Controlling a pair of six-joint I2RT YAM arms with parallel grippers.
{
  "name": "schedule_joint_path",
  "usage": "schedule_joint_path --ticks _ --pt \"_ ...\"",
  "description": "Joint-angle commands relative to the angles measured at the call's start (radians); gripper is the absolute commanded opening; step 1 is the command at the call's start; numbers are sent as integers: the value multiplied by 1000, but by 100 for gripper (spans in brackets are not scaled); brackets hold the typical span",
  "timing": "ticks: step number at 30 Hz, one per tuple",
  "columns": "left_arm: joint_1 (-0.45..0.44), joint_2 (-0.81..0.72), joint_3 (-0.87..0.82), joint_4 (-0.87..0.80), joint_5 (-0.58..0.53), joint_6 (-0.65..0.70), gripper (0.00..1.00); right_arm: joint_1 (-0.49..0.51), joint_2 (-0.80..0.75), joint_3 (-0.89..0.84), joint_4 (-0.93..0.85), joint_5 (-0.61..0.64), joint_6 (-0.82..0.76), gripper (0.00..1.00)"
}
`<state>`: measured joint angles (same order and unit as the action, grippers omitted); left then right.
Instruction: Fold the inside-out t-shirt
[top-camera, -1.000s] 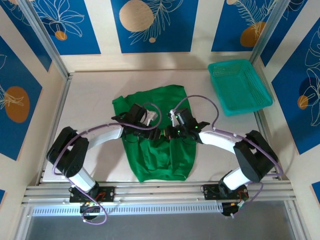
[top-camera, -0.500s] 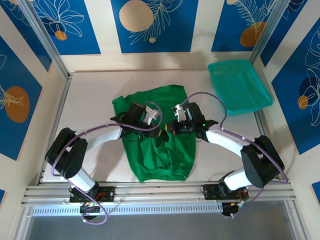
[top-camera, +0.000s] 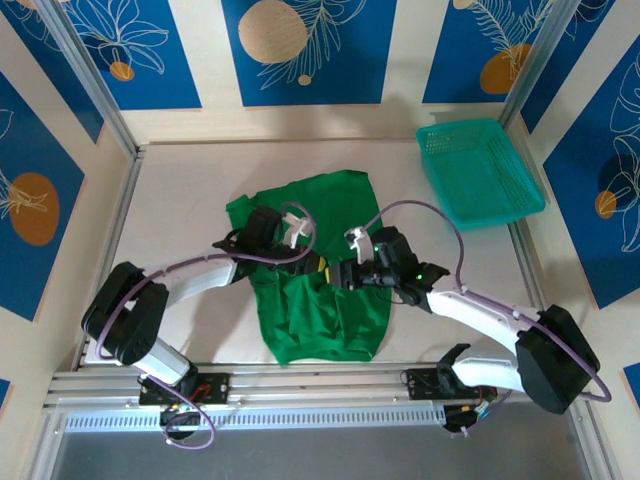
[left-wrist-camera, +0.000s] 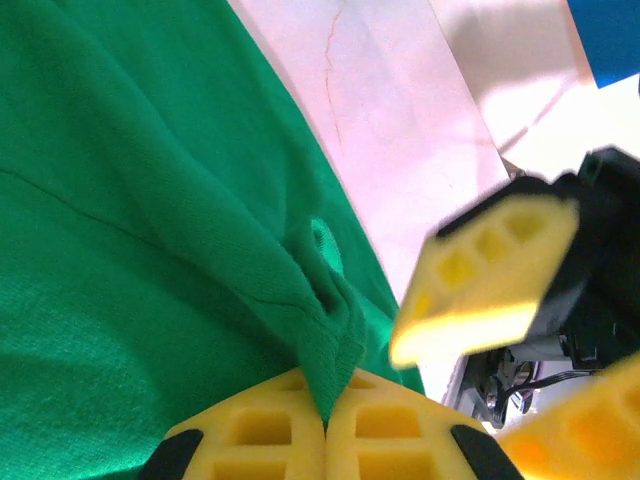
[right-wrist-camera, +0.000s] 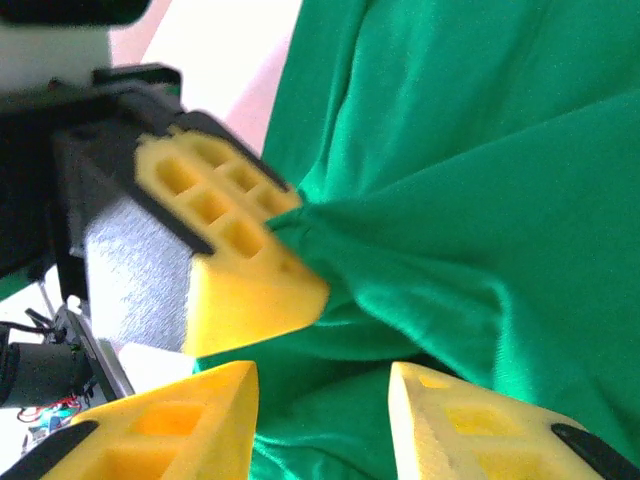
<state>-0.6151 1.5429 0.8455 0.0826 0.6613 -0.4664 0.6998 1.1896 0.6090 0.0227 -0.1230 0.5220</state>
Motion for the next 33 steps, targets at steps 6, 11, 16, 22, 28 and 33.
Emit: schedule_joint_path --ticks 6,11,16,22,28,33 --pt "11 -28 -29 23 15 -18 0 44 143 34 10 240 123 51" --pt "14 4 -37 67 4 -62 0 8 238 102 35 253 170 55" --pt "18 7 -74 114 -32 -84 0 15 317 121 35 276 205 57" --pt "28 24 -132 213 -37 -138 0 77 409 148 31 322 269 56" --pt "36 32 -156 224 -46 -152 1 122 464 205 -78 455 314 21" --pt "64 12 -156 89 -113 -77 38 45 388 205 -80 226 290 0"
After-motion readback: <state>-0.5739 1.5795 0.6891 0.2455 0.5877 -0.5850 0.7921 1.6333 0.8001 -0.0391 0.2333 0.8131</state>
